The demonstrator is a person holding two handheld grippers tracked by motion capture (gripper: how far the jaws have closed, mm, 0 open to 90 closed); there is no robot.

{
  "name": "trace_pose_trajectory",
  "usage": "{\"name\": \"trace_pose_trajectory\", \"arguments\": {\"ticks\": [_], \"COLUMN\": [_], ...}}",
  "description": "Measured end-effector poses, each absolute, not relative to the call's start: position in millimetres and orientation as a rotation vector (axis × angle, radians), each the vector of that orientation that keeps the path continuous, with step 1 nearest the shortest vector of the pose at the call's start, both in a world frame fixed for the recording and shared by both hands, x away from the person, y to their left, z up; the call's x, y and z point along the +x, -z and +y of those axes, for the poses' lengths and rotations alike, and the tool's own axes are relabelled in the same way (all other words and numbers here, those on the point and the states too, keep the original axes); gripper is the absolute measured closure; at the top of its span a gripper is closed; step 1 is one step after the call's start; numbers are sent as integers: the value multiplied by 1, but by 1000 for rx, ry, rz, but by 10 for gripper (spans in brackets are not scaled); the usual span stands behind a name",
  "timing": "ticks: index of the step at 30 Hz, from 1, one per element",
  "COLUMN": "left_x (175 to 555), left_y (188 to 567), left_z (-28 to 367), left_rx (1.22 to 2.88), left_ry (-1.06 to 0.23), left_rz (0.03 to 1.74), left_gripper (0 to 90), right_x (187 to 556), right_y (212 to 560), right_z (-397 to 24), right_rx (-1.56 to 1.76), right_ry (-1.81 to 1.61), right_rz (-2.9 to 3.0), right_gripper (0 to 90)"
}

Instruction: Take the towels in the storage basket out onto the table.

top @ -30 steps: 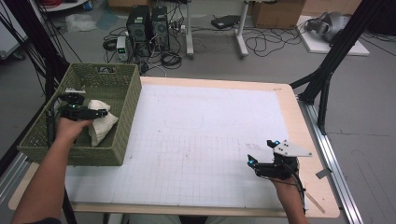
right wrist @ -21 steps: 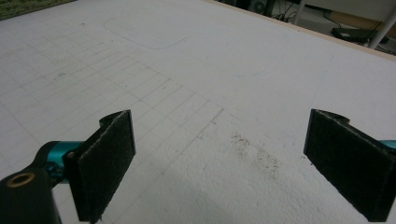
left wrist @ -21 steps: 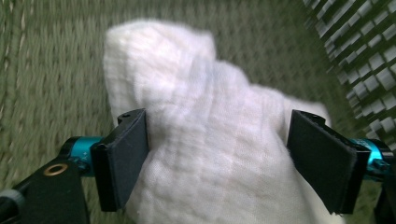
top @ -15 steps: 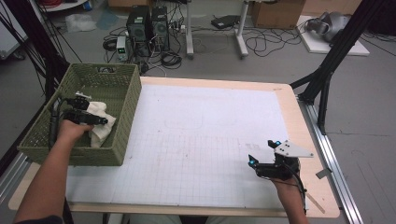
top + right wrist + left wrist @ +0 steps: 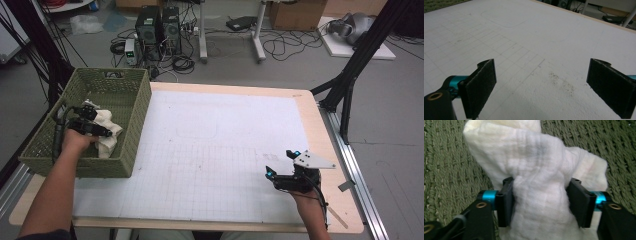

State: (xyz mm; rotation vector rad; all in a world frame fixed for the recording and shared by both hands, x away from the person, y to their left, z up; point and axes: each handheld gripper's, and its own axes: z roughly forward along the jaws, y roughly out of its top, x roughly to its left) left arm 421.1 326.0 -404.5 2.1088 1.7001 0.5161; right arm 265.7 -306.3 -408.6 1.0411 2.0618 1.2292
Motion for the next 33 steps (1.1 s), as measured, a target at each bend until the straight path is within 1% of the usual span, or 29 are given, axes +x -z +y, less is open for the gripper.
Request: {"name": "trace_pose_trajectory", "arguments": {"ticks": [1,2,3,4,7,8,14,16,18,22,25,28,33], "left_x": [421,421,420,420,419,419,416,413,412,406,403,393,383], "left_y": [404,403,401,400,397,397,389,384,382,373,367,353,342], "left_z": [326,326,326,326,327,327,330,331,331,332,333,337,343], "left_rx": [2107,2104,2098,2090,2074,2068,1999,1964,1943,1868,1830,1716,1651], "left_ry": [-516,-514,-514,-516,-512,-517,-553,-606,-622,-709,-735,-791,-839], "left_rz": [1698,1690,1686,1681,1668,1661,1650,1638,1629,1583,1555,1503,1462], "left_gripper": [498,498,576,576,658,669,695,698,698,701,701,701,702], "right_x": [266,266,265,265,265,265,265,264,264,264,263,264,263], "right_y": [409,409,408,408,408,408,408,408,408,407,406,407,406], "right_z": [-306,-306,-306,-306,-307,-307,-308,-309,-309,-311,-311,-311,-309], "right_rx": [1035,1035,1038,1038,1039,1039,1039,1038,1048,1043,1050,1044,1044], "right_ry": [-1228,-1228,-1231,-1231,-1229,-1227,-1229,-1225,-1230,-1229,-1235,-1234,-1236], "right_rz": [2057,2057,2058,2058,2057,2056,2053,2049,2050,2043,2040,2040,2044], "right_gripper": [81,81,81,81,81,81,82,81,81,81,81,81,81]}}
